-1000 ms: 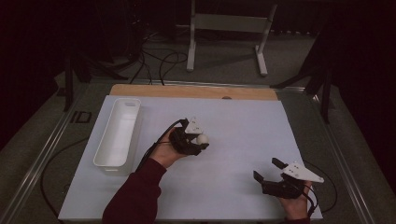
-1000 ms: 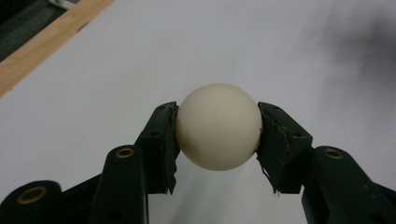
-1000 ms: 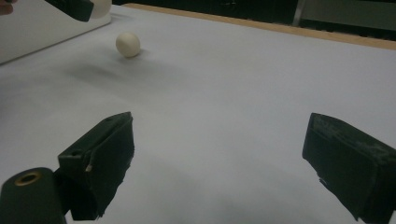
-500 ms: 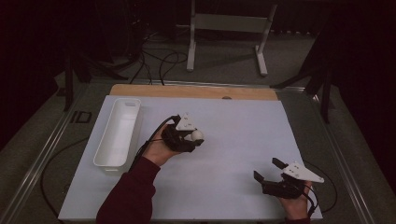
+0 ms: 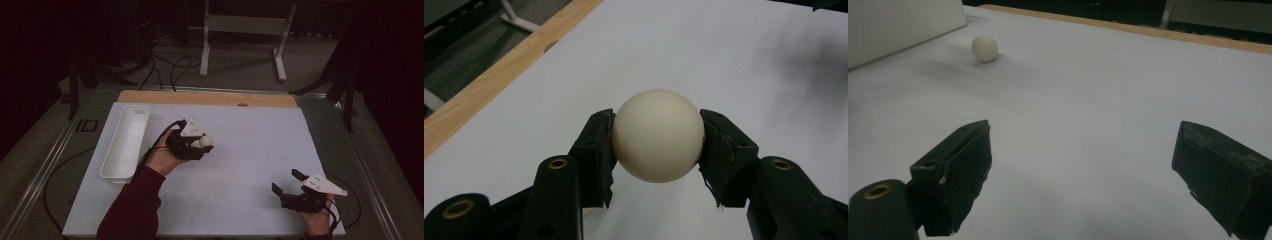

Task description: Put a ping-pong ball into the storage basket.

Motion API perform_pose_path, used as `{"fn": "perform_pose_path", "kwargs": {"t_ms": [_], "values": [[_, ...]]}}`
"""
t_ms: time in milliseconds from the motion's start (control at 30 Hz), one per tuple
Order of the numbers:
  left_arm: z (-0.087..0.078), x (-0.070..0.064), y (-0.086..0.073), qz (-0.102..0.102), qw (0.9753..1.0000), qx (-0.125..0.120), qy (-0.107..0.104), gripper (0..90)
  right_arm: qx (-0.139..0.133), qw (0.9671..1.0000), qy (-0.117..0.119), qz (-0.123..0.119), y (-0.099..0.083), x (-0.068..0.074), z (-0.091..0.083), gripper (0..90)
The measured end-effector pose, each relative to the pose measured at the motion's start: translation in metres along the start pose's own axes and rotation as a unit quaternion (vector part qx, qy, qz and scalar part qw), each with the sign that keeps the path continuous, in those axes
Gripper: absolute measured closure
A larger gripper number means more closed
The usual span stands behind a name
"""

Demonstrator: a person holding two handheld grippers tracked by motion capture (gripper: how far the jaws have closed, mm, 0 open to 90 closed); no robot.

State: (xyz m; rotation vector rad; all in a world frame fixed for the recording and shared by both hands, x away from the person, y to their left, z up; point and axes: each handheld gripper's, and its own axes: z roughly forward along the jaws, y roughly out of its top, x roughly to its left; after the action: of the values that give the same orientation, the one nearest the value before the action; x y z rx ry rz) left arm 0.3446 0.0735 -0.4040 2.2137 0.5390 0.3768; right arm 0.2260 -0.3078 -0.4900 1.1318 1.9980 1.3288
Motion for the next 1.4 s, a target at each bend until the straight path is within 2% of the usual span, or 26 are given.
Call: {"fn": "perform_pose_path", "kwargs": {"t_ms": [400, 1400], "values": [[-0.013, 0.006, -0.003, -0.004, 1.0, -0.005, 0.007, 51.6, 0.001, 1.0, 0.0, 0.0, 0.0, 0.0, 0.0, 9.0], [-0.044, 0.024, -0.007, -0.007, 0.9996, -0.025, 0.01, 51.5, -0.002, 1.0, -0.001, 0.004, 0.0, 0.0, 0.0, 9.0]]}}
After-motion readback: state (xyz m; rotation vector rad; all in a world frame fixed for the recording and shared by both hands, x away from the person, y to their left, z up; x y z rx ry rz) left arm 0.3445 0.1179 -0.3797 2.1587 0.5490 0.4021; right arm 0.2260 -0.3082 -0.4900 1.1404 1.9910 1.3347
